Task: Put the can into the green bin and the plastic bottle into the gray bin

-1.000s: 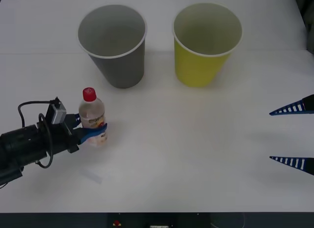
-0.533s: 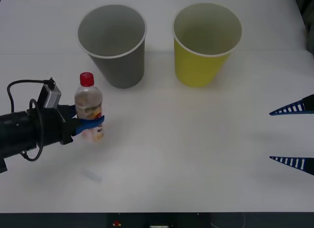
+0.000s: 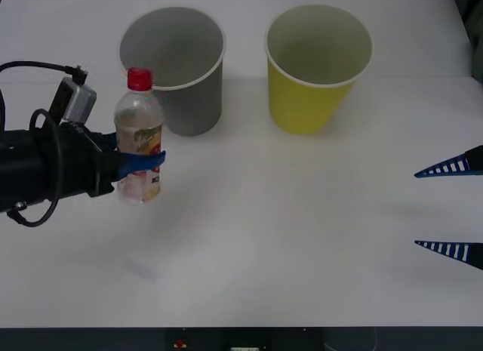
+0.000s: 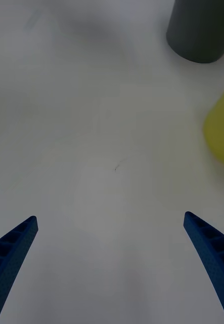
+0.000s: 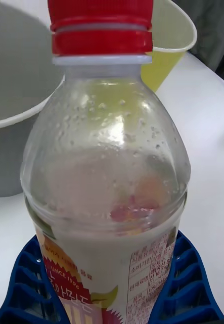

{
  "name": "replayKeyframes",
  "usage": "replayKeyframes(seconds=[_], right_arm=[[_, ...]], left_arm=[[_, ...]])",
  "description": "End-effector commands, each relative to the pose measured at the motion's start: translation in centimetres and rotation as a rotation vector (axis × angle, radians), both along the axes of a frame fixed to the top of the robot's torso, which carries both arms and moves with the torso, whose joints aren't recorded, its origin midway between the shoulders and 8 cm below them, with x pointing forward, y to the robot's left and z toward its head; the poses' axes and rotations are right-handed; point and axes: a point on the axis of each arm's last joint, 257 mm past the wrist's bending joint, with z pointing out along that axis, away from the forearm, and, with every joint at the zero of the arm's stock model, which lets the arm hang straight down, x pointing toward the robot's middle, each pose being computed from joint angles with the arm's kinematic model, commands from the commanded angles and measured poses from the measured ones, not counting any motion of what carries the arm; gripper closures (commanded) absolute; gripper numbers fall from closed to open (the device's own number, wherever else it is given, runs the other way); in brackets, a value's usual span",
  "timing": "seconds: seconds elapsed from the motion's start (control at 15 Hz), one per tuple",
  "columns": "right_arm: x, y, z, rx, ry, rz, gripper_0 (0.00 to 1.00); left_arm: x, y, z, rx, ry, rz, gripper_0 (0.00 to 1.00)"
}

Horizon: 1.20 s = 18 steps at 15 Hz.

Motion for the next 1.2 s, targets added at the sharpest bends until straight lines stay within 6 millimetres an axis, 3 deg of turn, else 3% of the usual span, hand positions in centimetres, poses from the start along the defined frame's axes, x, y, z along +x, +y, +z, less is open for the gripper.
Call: replayKeyframes(seconds=[0.07, 0.33, 0.53, 1.0, 1.2], right_arm=[[0.0, 0.0, 0.0, 0.0, 0.0, 0.0, 0.0], [0.0, 0.0, 0.0, 0.0, 0.0, 0.0, 0.0], [0.0, 0.0, 0.0, 0.0, 0.0, 0.0, 0.0], [0.0, 0.0, 0.0, 0.0, 0.0, 0.0, 0.0], [0.0, 0.0, 0.0, 0.0, 0.0, 0.0, 0.0]], left_arm=[[0.7, 1.1, 3.2, 0.097, -0.029, -0.012, 1.0], [3.2, 1.0, 7.9, 0.068, -0.025, -0.042, 1.0], [6.3, 0.5, 10.6, 0.037, -0.025, -0.041, 1.0], [13.9, -0.6, 14.4, 0.022, -0.01, 0.009, 1.0], [16.9, -1.3, 14.8, 0.023, 0.001, 0.039, 1.0]])
